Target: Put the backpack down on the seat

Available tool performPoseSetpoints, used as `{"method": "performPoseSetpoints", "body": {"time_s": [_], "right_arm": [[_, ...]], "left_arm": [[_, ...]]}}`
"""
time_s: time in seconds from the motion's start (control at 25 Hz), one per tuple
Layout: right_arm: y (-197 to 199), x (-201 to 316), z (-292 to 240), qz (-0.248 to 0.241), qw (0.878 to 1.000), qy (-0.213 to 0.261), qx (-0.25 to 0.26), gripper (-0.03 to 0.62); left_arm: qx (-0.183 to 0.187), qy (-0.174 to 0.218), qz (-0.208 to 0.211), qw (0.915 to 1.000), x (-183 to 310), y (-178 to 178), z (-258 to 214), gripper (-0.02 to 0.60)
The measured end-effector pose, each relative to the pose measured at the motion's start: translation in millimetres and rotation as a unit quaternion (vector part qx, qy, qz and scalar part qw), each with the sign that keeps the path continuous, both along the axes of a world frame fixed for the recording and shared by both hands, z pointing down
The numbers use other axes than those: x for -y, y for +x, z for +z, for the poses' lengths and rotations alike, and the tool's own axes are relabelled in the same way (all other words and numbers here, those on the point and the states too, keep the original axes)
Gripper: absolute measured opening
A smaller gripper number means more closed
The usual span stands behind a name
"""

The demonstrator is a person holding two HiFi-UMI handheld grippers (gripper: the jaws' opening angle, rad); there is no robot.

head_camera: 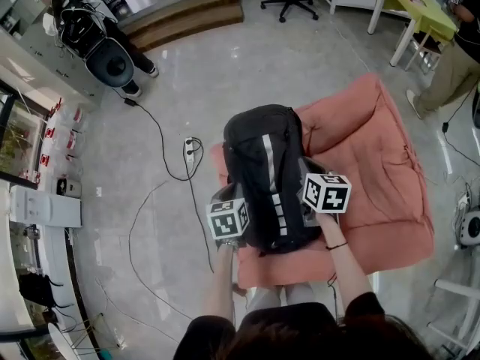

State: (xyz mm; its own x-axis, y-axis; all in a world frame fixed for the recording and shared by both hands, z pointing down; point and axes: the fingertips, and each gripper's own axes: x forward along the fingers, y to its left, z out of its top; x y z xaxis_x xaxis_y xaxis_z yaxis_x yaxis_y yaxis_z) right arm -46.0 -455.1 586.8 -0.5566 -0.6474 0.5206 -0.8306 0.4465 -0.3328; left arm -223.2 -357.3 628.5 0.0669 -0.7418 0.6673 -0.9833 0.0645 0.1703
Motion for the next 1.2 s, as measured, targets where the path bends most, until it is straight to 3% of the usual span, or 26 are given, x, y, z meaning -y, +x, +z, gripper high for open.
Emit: {"method": "performPoseSetpoints", "body": {"time_s": [0.2,0.52,0.92,1.2], "right_arm": [[-0.8,-28.9,-45.5,-0.031,0.998,0.032,0.043,0.017],[15.4,-73.7,-118.2,-0.052,0.99,0.087,0.101,0.015],[34.6,-111.3,-180.1,-0.082,0.975,0.173,0.112,0.014],[47.7,-127.4,-212.0,-0.091,0.963,0.233,0.103,0.014]], "left_arm": [[-0.011,0.053,0.009,0.9985,-16.3,12.5,-51.3,0.021],[0.003,0.14,0.021,0.9899,-51.8,20.3,-139.1,0.017],[0.021,0.214,0.03,0.9762,-88.6,26.4,-201.4,0.015],[0.041,0.278,0.02,0.9594,-110.9,24.1,-245.3,0.015]]}}
